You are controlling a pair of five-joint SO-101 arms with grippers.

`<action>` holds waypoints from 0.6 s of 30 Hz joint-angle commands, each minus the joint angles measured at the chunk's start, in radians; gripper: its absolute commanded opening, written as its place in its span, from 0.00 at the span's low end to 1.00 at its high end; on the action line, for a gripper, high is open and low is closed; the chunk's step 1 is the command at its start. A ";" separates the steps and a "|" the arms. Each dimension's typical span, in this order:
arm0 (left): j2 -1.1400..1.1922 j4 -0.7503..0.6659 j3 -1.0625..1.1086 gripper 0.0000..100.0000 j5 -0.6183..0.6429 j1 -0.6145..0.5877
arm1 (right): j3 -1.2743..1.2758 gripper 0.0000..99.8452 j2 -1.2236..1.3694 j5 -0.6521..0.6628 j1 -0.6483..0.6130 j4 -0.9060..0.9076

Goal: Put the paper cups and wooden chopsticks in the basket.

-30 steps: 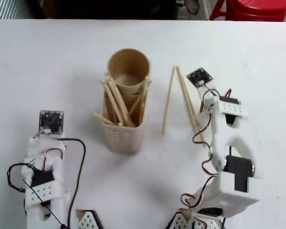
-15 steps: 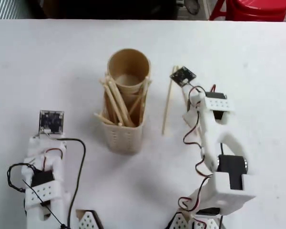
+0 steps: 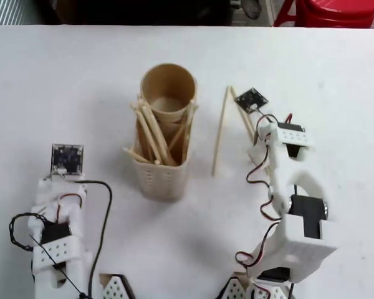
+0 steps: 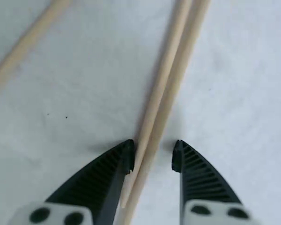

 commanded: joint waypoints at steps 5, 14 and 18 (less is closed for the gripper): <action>-0.016 0.002 -0.002 0.10 -0.012 -0.008 | -0.034 0.14 -0.275 0.003 0.012 0.119; -0.016 0.002 -0.002 0.10 -0.012 -0.008 | -0.015 0.14 -0.234 0.003 0.028 0.093; -0.016 0.002 -0.002 0.10 -0.012 -0.008 | -0.021 0.14 -0.101 0.003 0.048 0.008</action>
